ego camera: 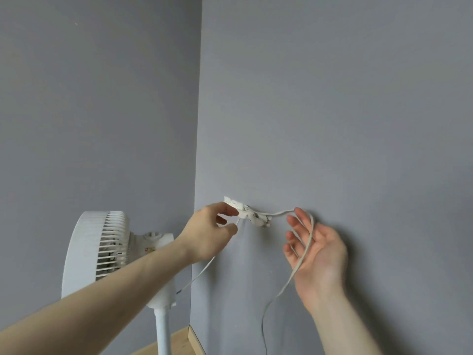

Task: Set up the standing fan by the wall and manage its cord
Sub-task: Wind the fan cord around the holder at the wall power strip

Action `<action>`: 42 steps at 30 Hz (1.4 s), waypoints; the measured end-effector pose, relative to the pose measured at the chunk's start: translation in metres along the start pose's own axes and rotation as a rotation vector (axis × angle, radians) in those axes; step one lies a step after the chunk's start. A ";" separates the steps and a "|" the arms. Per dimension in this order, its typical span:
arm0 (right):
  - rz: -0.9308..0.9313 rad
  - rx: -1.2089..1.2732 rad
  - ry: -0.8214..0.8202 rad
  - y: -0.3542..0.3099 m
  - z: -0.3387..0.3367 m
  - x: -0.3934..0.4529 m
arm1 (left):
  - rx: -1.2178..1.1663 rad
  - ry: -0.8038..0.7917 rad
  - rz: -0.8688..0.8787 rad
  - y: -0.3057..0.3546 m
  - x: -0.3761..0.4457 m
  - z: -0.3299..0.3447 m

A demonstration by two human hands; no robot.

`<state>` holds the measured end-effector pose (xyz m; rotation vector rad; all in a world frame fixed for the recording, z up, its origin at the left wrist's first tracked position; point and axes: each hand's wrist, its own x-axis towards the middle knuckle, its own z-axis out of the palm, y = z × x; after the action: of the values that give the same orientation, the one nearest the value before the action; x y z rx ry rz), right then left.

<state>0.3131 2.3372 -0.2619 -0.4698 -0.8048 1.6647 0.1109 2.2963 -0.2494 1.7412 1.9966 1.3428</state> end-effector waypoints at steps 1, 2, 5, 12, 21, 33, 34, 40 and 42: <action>-0.027 -0.048 0.046 0.006 -0.004 0.001 | 0.059 0.005 0.008 -0.009 0.006 0.007; -0.056 -0.092 0.095 0.012 -0.010 0.005 | 0.106 0.004 0.016 -0.016 0.013 0.015; -0.135 -0.157 0.187 0.027 -0.023 0.015 | 0.208 0.001 0.052 -0.028 0.031 0.036; -0.275 -0.136 0.235 0.053 -0.053 0.027 | 0.255 -0.021 0.070 -0.037 0.057 0.082; -0.095 -0.302 0.216 0.064 -0.066 0.039 | 0.270 0.114 0.204 -0.048 0.062 0.095; -0.053 -0.482 0.213 0.094 -0.078 0.052 | 0.410 0.070 0.303 -0.050 0.070 0.086; -0.050 -0.490 0.214 0.098 -0.079 0.053 | 0.410 0.074 0.298 -0.049 0.071 0.086; -0.072 -0.565 0.193 0.120 -0.082 0.061 | 0.423 0.047 0.282 -0.050 0.071 0.088; -0.064 -0.697 0.166 0.130 -0.085 0.066 | 0.440 0.029 0.283 -0.052 0.073 0.086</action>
<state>0.2654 2.4101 -0.4067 -1.0350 -1.2545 1.2320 0.1080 2.4068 -0.3059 2.2782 2.2580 1.0526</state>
